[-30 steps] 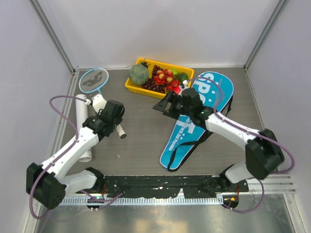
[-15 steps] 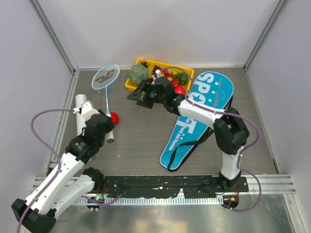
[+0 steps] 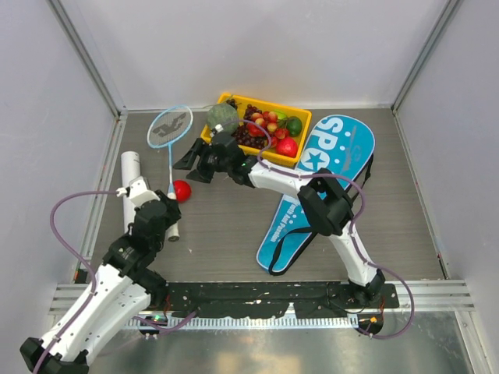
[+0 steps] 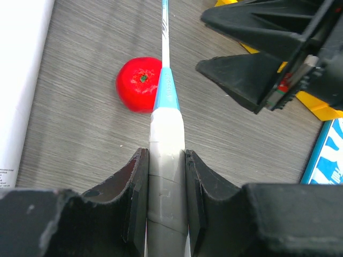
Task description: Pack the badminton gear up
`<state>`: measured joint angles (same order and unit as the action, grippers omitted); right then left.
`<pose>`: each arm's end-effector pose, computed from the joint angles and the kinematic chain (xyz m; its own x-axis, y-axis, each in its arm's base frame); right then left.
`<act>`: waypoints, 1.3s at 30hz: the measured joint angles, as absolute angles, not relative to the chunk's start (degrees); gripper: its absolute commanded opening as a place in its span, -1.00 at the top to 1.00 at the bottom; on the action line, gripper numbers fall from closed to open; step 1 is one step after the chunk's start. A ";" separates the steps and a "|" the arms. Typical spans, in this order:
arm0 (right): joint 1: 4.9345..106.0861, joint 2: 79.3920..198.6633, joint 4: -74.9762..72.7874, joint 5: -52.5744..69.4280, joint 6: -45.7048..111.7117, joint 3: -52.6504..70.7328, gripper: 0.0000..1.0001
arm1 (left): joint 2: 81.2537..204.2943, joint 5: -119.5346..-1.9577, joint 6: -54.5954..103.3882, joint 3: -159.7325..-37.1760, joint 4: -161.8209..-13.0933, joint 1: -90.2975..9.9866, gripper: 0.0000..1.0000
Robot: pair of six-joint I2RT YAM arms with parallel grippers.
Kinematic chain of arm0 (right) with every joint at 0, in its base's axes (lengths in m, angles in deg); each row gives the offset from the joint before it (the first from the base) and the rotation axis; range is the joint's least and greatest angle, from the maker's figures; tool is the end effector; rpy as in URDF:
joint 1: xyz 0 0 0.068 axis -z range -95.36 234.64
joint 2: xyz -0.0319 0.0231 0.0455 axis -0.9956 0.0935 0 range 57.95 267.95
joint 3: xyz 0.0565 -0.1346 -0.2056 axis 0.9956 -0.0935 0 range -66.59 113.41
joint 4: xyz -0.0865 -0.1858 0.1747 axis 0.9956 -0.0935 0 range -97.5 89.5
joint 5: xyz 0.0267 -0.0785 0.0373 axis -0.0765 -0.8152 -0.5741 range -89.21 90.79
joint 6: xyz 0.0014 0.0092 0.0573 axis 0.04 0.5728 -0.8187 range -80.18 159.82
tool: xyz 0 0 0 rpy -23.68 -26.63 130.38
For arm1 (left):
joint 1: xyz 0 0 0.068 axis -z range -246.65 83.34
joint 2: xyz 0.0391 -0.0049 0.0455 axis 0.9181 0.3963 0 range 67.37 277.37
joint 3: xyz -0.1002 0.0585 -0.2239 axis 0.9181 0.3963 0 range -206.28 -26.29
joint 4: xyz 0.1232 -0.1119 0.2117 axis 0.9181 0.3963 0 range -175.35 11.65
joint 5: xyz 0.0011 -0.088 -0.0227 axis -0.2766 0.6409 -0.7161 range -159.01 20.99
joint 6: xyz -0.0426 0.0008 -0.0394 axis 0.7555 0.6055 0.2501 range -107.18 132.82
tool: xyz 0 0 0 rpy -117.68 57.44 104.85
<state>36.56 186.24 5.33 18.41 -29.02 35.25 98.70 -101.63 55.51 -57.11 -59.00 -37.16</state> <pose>0.3450 0.4029 0.2048 -0.9228 0.3027 -0.2385 -0.1049 0.3981 0.9113 0.1537 -0.0612 0.2481 -0.2863 -0.4941 -0.8209 -0.2694 0.8637 -0.4259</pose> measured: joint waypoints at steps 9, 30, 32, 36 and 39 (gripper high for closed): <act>35.82 194.61 5.72 22.13 -32.04 43.82 -0.28 | 93.63 -101.37 53.61 -54.99 -59.53 -37.16 1.00; 36.80 186.56 17.96 24.95 -31.03 31.88 0.89 | 82.68 -89.35 46.71 -51.69 -61.04 -37.16 -0.58; 37.87 181.80 19.07 24.86 -30.24 26.22 0.90 | 82.13 -87.55 45.57 -52.61 -61.08 -37.16 -0.58; 42.46 168.16 21.96 24.66 -29.02 12.30 0.89 | 81.61 -84.03 43.32 -55.45 -61.04 -37.16 -0.51; 46.60 157.63 24.73 24.66 -28.19 2.44 0.90 | 82.61 -81.08 41.85 -57.86 -60.99 -37.16 -0.41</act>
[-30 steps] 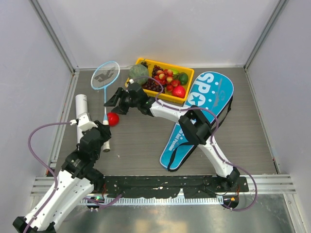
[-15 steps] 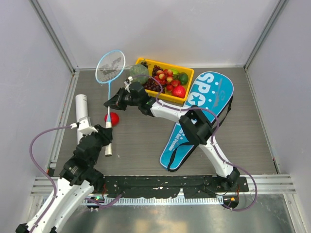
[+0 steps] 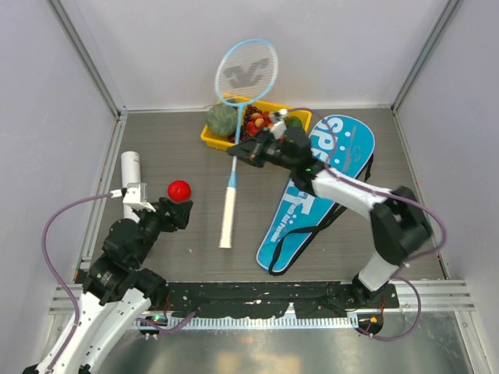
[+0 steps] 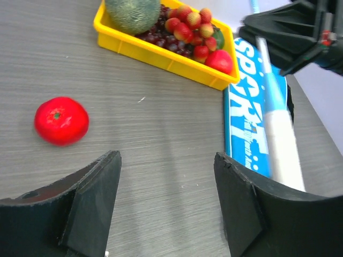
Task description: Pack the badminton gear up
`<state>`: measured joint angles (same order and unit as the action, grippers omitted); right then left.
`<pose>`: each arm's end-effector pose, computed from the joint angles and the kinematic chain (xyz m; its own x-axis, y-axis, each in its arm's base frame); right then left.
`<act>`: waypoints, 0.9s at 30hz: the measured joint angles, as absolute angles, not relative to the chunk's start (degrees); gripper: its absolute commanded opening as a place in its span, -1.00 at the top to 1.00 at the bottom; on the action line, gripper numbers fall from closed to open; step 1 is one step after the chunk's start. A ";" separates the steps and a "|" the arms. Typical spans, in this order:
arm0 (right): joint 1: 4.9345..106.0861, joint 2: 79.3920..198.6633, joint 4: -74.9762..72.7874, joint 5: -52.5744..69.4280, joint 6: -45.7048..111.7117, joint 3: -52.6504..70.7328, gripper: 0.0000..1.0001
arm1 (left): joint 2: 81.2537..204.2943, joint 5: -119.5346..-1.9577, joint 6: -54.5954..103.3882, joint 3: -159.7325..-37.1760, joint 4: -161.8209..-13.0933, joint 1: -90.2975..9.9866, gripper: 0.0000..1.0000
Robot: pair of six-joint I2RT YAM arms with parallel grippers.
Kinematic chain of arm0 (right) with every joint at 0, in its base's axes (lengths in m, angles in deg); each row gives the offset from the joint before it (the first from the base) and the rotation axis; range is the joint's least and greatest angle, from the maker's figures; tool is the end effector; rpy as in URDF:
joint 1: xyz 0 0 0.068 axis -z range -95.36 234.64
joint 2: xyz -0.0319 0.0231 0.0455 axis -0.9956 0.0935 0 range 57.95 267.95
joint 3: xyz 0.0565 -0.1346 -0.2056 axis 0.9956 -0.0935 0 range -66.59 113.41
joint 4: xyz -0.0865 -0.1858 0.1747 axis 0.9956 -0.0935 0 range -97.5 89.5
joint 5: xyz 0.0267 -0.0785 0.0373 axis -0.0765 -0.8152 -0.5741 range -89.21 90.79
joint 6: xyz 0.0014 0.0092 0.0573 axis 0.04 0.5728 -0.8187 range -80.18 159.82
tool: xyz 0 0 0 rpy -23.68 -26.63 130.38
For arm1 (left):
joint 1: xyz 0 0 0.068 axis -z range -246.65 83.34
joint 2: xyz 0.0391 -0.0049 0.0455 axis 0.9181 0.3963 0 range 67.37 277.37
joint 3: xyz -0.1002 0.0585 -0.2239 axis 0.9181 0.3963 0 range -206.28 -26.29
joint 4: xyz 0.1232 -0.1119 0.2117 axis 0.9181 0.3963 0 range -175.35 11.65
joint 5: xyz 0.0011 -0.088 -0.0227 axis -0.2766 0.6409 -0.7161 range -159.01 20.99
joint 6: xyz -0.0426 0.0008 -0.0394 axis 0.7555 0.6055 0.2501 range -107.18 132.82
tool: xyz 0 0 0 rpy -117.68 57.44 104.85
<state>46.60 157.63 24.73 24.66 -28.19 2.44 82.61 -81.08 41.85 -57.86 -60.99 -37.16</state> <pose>0.3212 0.2725 0.2645 -0.8445 0.4159 -0.3374 -0.2609 0.2307 0.9374 0.1137 -0.0543 0.2901 -0.2524 -0.4024 -0.8800 0.2045 0.8667 -0.4550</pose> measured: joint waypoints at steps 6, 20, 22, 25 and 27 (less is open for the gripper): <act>54.27 136.23 21.87 24.23 -23.29 -15.85 0.89 | 90.20 -74.35 40.56 -61.29 -61.47 -37.16 -0.29; 69.48 98.98 -6.96 24.97 -10.11 -32.90 0.90 | 109.69 -77.76 37.24 -63.08 -68.27 -15.35 -0.27; 69.85 95.81 -11.18 25.65 -9.22 -33.45 0.89 | 113.96 -80.45 35.97 -63.54 -70.30 -10.14 -0.26; 70.00 90.22 -17.97 25.87 -7.84 -33.77 0.90 | 121.28 -83.51 35.01 -64.50 -73.50 -3.76 -0.27; 70.05 86.55 -21.91 25.45 -6.77 -33.64 0.90 | 126.50 -85.76 34.82 -65.92 -75.16 -0.13 -0.28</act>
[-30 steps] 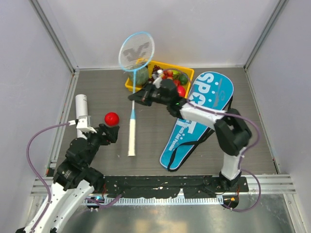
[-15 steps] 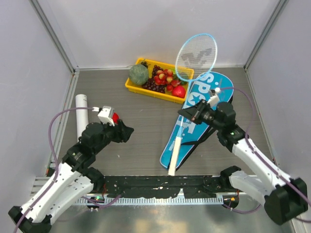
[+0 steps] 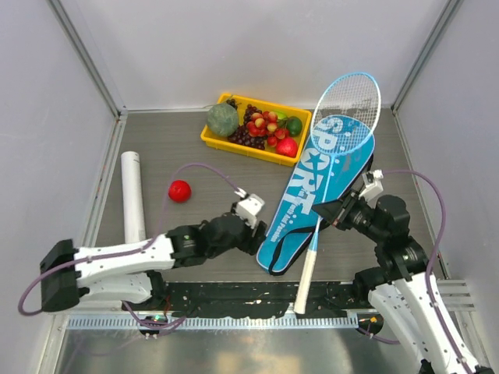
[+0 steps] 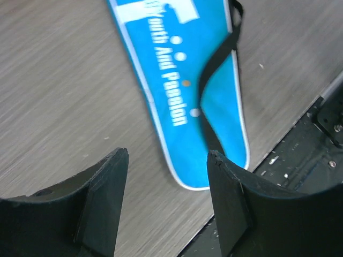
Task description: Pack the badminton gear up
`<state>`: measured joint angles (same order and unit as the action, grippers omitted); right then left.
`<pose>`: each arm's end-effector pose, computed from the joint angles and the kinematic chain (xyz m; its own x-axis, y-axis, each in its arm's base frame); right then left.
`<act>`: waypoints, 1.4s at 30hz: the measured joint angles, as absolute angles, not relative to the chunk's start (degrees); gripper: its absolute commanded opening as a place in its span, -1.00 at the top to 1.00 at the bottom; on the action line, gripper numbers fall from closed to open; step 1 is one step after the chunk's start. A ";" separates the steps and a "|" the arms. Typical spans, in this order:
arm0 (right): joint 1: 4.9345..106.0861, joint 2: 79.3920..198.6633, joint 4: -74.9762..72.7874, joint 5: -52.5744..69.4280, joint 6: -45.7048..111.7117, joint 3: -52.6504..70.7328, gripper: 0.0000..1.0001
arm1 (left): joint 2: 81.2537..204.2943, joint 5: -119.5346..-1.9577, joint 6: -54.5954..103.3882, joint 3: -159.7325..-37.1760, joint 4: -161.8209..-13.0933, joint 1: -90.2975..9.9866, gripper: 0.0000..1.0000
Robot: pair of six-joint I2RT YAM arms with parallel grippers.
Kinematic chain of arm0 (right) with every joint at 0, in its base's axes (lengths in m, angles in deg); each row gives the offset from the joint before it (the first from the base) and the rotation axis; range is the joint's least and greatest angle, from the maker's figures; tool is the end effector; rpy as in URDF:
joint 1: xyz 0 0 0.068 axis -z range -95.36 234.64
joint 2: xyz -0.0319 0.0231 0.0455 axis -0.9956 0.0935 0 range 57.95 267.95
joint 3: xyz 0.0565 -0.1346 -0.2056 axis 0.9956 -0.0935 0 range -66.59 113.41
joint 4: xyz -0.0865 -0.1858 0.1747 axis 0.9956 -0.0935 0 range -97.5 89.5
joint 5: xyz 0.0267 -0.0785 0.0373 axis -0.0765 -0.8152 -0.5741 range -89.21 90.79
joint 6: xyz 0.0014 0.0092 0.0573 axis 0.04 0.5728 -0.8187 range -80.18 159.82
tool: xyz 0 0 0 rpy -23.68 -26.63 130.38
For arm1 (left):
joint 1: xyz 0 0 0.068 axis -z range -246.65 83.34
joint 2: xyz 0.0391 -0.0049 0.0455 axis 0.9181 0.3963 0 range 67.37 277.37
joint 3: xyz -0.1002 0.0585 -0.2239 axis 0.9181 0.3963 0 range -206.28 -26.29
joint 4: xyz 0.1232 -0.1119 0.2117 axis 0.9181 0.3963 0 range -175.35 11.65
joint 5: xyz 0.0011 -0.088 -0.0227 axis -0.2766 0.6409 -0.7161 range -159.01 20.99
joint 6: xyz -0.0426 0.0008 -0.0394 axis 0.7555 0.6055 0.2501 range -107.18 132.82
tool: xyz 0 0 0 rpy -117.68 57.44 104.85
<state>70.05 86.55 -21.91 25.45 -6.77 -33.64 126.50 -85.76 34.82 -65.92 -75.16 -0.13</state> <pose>0.1524 0.0575 0.2759 -0.6418 0.5152 -0.5681 -0.2164 0.5890 0.7786 0.1119 -0.2275 0.2373 -0.4745 0.1923 -0.8590 0.6480 0.7367 -0.1931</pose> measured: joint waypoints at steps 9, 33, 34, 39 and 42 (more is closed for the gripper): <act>70.14 73.45 -39.57 17.43 -2.79 -27.00 0.89 | 146.50 -91.01 34.79 -71.85 -87.29 12.48 -0.28; 70.14 68.10 -49.64 7.66 -1.22 -24.29 0.89 | 167.55 -93.61 34.84 -80.41 -88.64 15.84 1.00; 70.14 68.14 -49.62 7.66 -1.22 -24.68 0.89 | 167.48 -93.67 34.93 -80.57 -88.25 15.73 1.00; 70.14 69.78 -49.47 7.75 -1.13 -28.00 0.90 | 164.34 -91.60 37.09 -80.65 -86.74 13.57 1.00; 70.14 71.33 -49.51 8.16 -1.15 -29.49 0.89 | 160.25 -89.80 39.34 -80.48 -86.85 10.73 1.00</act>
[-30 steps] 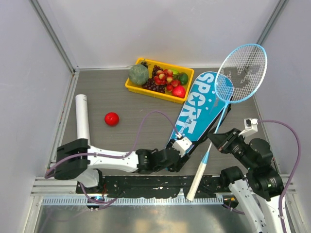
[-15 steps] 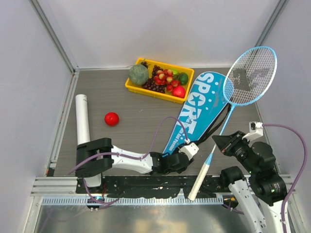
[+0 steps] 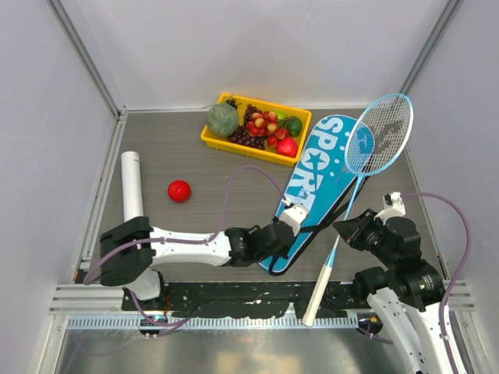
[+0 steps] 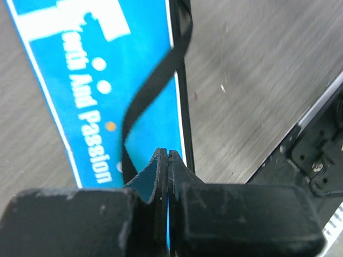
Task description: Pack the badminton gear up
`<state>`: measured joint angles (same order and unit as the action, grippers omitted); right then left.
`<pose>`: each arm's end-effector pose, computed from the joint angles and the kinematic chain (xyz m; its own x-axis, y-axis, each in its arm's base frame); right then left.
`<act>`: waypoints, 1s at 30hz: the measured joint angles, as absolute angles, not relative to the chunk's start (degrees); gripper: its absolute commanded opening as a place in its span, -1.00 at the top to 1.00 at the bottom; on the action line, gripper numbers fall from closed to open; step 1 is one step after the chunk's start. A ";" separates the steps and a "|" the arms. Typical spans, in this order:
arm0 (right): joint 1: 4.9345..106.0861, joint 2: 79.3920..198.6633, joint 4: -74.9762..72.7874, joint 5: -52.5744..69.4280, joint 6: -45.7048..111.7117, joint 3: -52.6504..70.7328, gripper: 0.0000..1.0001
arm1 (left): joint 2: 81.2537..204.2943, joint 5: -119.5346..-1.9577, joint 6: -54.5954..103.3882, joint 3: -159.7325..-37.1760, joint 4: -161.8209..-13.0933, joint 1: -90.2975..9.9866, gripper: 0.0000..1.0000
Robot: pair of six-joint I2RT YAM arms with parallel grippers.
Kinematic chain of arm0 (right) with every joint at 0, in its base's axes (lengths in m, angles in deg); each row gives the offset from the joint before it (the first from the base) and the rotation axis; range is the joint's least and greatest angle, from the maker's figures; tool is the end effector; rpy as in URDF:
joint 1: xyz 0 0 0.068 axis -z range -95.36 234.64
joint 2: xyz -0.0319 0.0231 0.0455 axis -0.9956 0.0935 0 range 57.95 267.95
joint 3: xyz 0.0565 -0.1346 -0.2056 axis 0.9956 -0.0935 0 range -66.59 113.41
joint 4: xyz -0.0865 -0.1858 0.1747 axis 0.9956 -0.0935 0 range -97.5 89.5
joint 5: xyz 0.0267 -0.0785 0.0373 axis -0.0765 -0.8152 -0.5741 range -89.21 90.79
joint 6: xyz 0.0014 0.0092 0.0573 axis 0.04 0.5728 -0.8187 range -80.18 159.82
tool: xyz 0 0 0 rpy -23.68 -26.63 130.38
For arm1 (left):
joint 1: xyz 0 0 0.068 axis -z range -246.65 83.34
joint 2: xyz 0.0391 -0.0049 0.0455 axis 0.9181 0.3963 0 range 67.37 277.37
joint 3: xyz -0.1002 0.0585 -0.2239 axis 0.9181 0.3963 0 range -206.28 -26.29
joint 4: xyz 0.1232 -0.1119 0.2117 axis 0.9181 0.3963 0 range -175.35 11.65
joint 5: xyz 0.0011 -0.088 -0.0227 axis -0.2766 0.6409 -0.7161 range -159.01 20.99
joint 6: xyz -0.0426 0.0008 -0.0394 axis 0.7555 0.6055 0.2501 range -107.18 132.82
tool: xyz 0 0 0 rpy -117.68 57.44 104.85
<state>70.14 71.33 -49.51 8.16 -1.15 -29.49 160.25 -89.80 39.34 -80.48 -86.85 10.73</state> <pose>0.0917 0.0292 0.2773 -0.5487 0.5297 -0.6468 -0.0011 0.7732 0.6342 0.0925 -0.3455 0.1760 -0.4979 0.3134 -0.8087 0.7022 0.6929 -0.1638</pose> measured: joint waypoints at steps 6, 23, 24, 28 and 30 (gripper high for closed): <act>70.16 70.42 -50.30 8.36 -1.24 -31.35 0.89 | 158.43 -88.84 39.36 -80.50 -88.07 9.64 0.11; 70.14 66.68 -53.36 4.88 -0.37 -25.64 0.90 | 175.68 -99.05 35.69 -92.87 -74.35 17.26 -0.04; 70.14 66.68 -53.45 4.82 -0.37 -25.64 0.90 | 176.34 -99.57 35.47 -93.13 -73.95 17.24 0.02; 70.14 66.68 -53.80 4.62 -0.37 -25.64 0.89 | 177.19 -101.48 34.62 -93.66 -73.39 17.35 0.86; 70.16 66.68 -53.82 4.62 -0.34 -25.67 0.90 | 177.19 -101.96 34.88 -93.70 -73.10 17.31 1.00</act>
<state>70.16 66.68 -53.82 4.62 -0.34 -25.67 177.19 -101.96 34.88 -93.70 -73.10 17.31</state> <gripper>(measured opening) 0.124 0.160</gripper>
